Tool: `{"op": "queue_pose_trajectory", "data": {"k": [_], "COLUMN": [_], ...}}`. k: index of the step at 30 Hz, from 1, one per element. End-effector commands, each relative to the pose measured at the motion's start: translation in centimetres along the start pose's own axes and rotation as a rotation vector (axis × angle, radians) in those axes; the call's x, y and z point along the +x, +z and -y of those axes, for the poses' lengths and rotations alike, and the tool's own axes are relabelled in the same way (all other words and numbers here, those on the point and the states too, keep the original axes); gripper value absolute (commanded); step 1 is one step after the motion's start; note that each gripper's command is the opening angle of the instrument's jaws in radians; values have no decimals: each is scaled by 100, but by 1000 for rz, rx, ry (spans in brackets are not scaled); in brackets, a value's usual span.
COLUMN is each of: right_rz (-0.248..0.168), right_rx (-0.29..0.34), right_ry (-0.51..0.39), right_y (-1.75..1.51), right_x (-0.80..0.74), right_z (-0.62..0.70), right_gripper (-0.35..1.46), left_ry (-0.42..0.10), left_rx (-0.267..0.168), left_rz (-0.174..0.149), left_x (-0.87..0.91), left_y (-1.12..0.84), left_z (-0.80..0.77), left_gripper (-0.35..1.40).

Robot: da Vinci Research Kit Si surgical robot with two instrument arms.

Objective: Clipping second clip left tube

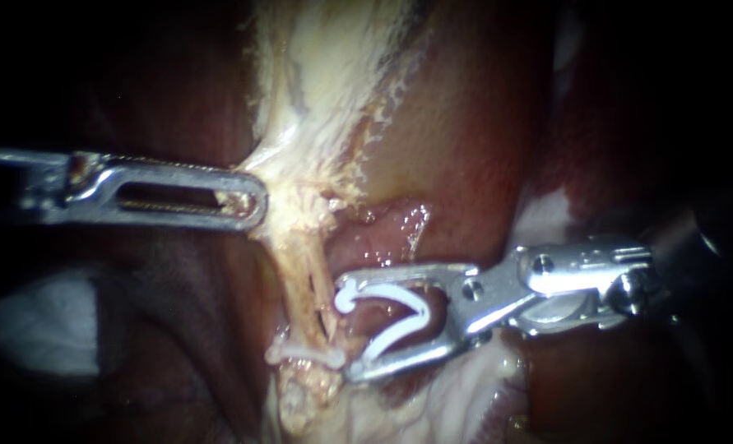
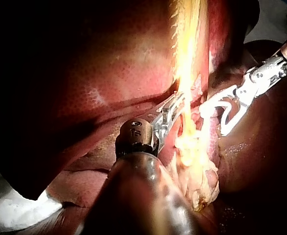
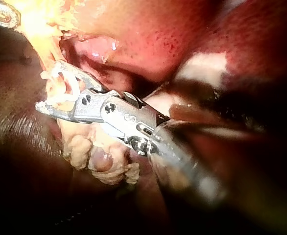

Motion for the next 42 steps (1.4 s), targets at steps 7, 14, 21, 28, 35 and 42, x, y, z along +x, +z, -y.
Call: {"op": "queue_pose_trajectory", "data": {"k": [7, 14, 21, 28, 35, 42], "right_rz": [5, 7, 11, 17, 23, 22], "right_rx": [10, 22, 21, 19, 16, 26], "right_ry": [12, 17, 21, 24, 22, 16], "right_y": [16, 31, 34, 43, 55, 64], "right_x": [-10, -15, -23, -29, -33, -32], "right_z": [-6, -7, -16, -23, -29, -28], "right_gripper": [58, 58, 58, 58, 58, 58], "left_ry": [0, 0, -2, -2, -4, -5], "left_rx": [0, 0, -2, -3, -3, -4], "left_rz": [0, 0, 1, 2, 6, 7], "left_x": [0, 0, 2, 2, 4, 4], "left_y": [0, 0, -2, -2, -3, -3], "left_z": [0, 1, 4, 6, 10, 13], "left_gripper": [-35, -35, -35, -35, -35, -35]}}
